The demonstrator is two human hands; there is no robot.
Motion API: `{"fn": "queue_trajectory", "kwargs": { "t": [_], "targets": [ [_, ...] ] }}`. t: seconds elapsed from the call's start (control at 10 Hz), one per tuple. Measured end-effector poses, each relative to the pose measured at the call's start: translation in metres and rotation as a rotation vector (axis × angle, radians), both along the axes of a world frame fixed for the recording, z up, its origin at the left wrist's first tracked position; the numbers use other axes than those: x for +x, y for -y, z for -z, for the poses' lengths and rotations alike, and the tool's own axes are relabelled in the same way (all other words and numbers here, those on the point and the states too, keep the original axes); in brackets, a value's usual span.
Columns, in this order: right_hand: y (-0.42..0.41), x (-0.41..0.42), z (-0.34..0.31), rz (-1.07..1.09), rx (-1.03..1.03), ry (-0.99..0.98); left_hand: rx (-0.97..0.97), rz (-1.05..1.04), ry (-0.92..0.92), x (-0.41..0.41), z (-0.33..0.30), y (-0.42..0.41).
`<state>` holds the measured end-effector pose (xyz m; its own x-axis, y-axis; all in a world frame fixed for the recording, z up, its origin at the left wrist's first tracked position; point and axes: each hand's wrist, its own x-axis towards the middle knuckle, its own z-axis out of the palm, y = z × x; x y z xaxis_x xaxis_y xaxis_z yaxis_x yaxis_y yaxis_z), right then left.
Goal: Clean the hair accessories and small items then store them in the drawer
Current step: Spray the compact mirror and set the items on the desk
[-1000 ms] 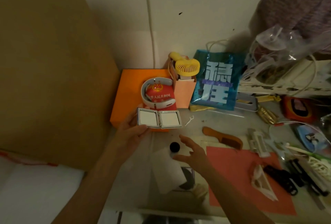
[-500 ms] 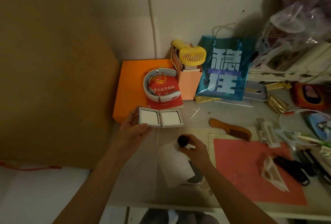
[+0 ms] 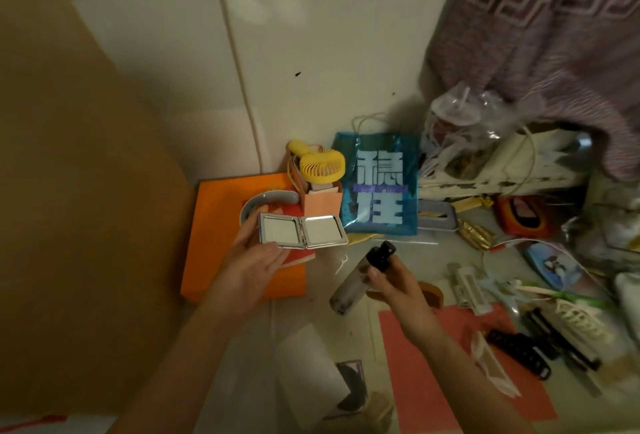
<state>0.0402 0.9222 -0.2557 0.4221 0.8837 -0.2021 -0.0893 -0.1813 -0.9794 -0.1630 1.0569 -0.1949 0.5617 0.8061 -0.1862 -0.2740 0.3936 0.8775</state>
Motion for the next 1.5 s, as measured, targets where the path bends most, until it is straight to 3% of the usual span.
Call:
{"fn": "queue_trajectory", "kwargs": {
  "t": [0.1,0.2,0.3,0.4,0.5,0.6,0.7,0.8,0.9,1.0,1.1,1.5],
  "targets": [
    [0.004,0.016,-0.029,0.035,0.059,0.000,-0.046,0.009,0.090,0.019,-0.020,-0.001],
    [0.010,0.030,-0.053,0.098,0.126,0.049,-0.068,0.004,-0.038,0.039,-0.040,0.002],
    [0.014,0.043,-0.076,0.156,0.193,0.127,0.395,-0.004,-0.670,0.054,-0.064,0.007],
    [0.017,0.055,-0.101,0.203,0.283,0.167,1.243,0.254,-1.197,0.061,-0.076,0.013],
    [0.020,0.066,-0.128,0.236,0.351,0.229,1.068,-0.134,-0.315,0.081,-0.082,0.003],
    [0.022,0.073,-0.156,0.260,0.418,0.271,0.655,0.110,-0.258,0.096,-0.123,0.004],
    [0.023,0.077,-0.183,0.285,0.473,0.339,0.900,-0.049,-0.335,0.111,-0.145,0.005],
    [0.025,0.079,-0.208,0.285,0.535,0.402,0.496,0.089,-0.021,0.112,-0.167,0.009],
    [0.027,0.081,-0.227,0.267,0.591,0.438,0.234,0.057,0.320,0.116,-0.187,0.019],
    [0.029,0.085,-0.239,0.253,0.652,0.434,0.419,0.069,0.354,0.119,-0.195,0.013],
    [0.031,0.088,-0.249,0.228,0.696,0.483,0.378,0.090,0.492,0.120,-0.202,0.013],
    [0.039,0.096,-0.283,0.136,0.727,0.650,0.354,0.092,0.531,0.127,-0.242,0.021]
  ]
}}
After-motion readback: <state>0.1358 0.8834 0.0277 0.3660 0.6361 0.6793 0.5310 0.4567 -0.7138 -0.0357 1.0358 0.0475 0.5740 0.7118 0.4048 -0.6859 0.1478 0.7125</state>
